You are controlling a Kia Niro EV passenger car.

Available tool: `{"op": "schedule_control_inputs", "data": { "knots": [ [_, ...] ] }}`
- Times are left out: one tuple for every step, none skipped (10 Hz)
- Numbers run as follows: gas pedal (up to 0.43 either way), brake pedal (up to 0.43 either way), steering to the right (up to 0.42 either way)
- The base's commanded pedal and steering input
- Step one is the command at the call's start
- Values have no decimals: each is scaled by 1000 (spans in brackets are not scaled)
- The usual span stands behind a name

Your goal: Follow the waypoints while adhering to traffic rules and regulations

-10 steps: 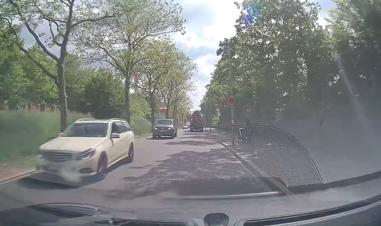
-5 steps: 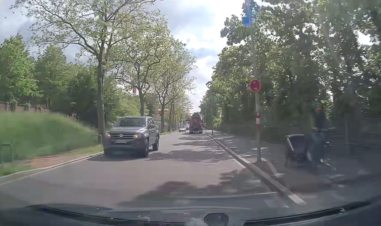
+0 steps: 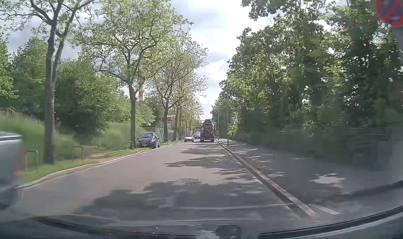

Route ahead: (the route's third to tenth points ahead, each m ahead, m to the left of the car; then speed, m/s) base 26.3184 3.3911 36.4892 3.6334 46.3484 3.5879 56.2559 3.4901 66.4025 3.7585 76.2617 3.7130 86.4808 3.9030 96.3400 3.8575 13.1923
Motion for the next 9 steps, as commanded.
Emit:
{"op": "schedule_control_inputs", "data": {
  "knots": [
    [67, 0, 0],
    [67, 0, 0],
    [59, 0, 0],
    [59, 0, 0],
    [59, 0, 0],
    [59, 0, 0],
    [59, 0, 0],
    [59, 0, 0],
    [59, 0, 0]
  ]
}}
